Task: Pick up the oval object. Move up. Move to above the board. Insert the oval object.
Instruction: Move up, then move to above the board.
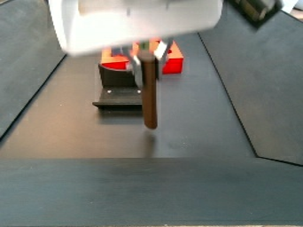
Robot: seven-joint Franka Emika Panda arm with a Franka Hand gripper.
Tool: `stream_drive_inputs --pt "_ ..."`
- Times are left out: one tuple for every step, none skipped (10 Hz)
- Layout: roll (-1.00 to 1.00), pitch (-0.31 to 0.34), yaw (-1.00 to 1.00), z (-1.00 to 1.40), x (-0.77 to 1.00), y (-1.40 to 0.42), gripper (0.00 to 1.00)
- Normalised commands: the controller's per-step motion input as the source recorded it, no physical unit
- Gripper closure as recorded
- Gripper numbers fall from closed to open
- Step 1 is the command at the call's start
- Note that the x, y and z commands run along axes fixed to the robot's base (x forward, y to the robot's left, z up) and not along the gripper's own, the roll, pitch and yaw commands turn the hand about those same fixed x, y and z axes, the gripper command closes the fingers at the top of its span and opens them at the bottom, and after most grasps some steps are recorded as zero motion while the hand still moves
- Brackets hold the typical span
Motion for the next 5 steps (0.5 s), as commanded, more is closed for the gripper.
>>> stream_drive_inputs --pt "0.05 0.071 0.0 0.35 -0.02 -0.01 1.0" --pt "0.47 -0.041 -0.36 1.0 0.04 0.11 1.0" --pt "0.44 -0.027 -0.32 1.0 0.04 0.11 1.0" --pt "0.37 -0.01 -0.26 1.0 0.03 0.1 1.0" --pt "0.24 0.03 -0.13 1.0 0.02 0.09 1.0"
